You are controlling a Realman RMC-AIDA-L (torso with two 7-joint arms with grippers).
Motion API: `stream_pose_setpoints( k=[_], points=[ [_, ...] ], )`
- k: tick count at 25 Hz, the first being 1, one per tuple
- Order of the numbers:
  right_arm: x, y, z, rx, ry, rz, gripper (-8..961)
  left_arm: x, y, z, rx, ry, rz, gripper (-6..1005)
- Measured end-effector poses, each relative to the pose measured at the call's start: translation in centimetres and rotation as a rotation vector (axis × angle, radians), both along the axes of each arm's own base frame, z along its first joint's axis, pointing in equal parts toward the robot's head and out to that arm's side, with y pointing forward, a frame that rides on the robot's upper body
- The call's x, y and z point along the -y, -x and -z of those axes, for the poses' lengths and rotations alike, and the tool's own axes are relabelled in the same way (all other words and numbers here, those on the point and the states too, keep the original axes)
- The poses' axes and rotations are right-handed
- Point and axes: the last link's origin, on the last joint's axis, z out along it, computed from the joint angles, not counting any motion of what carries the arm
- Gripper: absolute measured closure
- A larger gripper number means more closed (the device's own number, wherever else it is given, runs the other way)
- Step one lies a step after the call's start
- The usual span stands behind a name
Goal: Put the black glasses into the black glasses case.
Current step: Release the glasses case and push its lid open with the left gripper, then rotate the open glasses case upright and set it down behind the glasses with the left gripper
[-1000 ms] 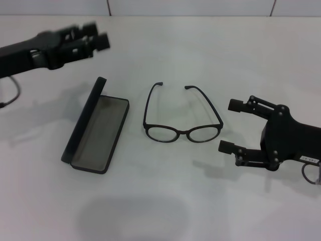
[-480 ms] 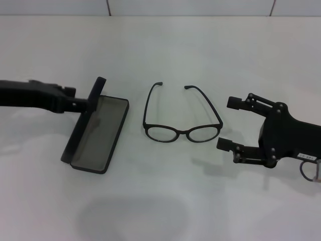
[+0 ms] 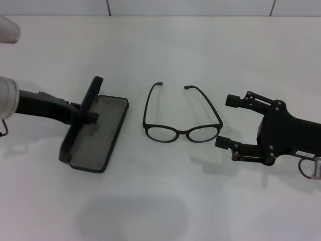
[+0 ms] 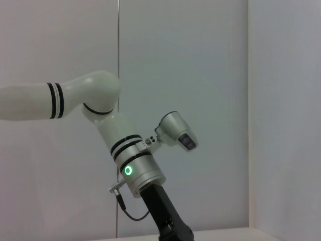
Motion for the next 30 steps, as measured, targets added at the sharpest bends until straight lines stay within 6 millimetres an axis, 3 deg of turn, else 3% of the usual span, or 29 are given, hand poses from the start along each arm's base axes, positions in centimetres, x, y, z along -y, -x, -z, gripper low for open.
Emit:
stream_pose_setpoints(
  k=[7, 15, 22, 30],
  points=[
    [0.0, 0.0, 0.1, 0.003, -0.001, 0.003, 85, -0.5, -0.5, -0.1, 0.013, -0.013, -0.011, 345],
    [0.1, -0.2, 0.1, 0.005, -0.001, 0.007, 84, -1.6, -1.5, -0.4, -0.030, -0.016, 0.082, 753],
    [0.7, -0.6, 0.1, 0.004, -0.004, 0.010, 85, -3.3, -3.2, -0.4, -0.141, 0.018, 0.332, 786],
    [1.6, -1.3, 0.0, -0.012, -0.007, 0.020, 84, -3.5, -5.2, 2.4, -0.357, 0.163, 0.704, 788]
  ],
)
